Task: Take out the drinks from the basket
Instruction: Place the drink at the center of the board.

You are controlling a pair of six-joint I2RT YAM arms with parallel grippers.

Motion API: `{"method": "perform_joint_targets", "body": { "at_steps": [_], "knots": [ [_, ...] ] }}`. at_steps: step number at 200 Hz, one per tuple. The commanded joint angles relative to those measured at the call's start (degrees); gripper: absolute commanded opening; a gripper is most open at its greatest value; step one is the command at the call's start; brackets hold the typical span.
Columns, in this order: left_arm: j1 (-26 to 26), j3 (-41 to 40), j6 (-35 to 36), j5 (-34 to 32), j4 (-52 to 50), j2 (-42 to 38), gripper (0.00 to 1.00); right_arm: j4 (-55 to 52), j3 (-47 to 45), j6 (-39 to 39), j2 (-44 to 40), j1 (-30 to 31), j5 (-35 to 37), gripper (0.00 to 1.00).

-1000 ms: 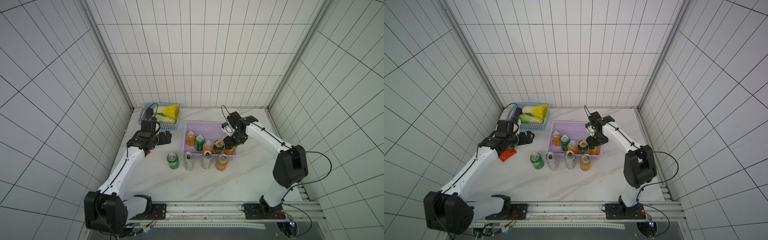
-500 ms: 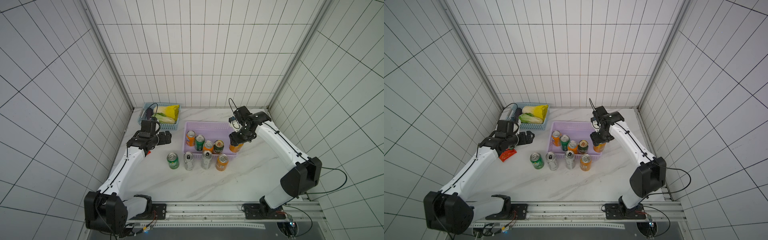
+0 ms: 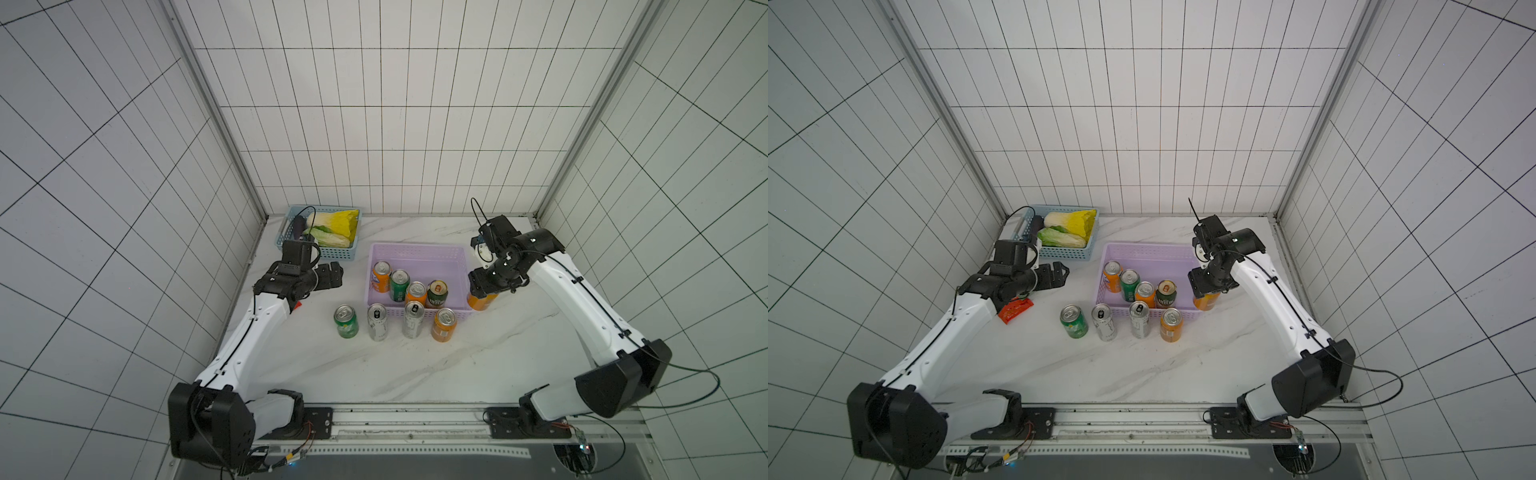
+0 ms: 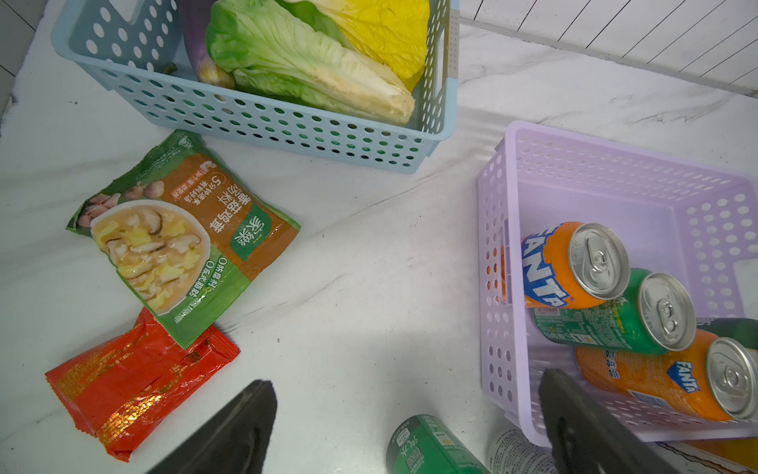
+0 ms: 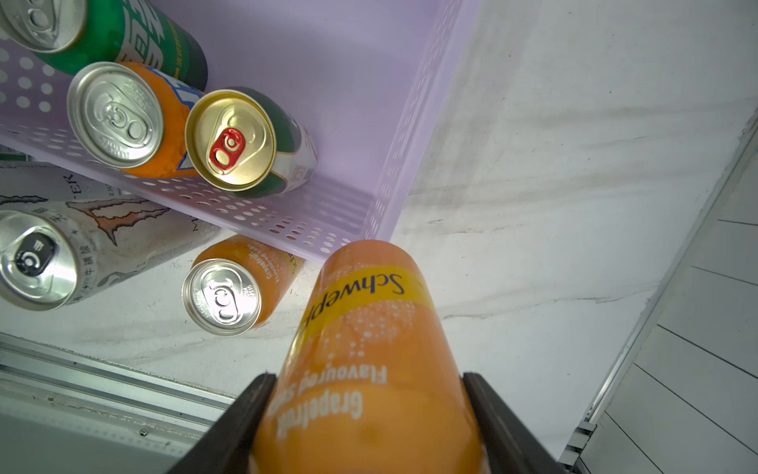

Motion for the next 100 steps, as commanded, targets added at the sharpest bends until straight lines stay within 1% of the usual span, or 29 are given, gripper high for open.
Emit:
{"method": "perform_joint_targets", "body": {
  "at_steps": [1, 63, 100],
  "knots": [
    [0.25, 1.59, 0.15, 0.65, -0.08, -0.77, 0.98, 0.41, -3.49, 3.01, -3.33, 0.45, 1.26, 0.67],
    [0.33, 1.59, 0.0, 0.83, 0.1, -0.76, 0.98, 4.0, -11.9, 7.97, -7.2, 2.92, 1.92, 0.67],
    [0.34, 1.59, -0.02, 0.93, 0.01, -0.77, 0.98, 6.76, -15.94, 9.98, -7.56, 3.96, 1.55, 0.66]
  ]
}}
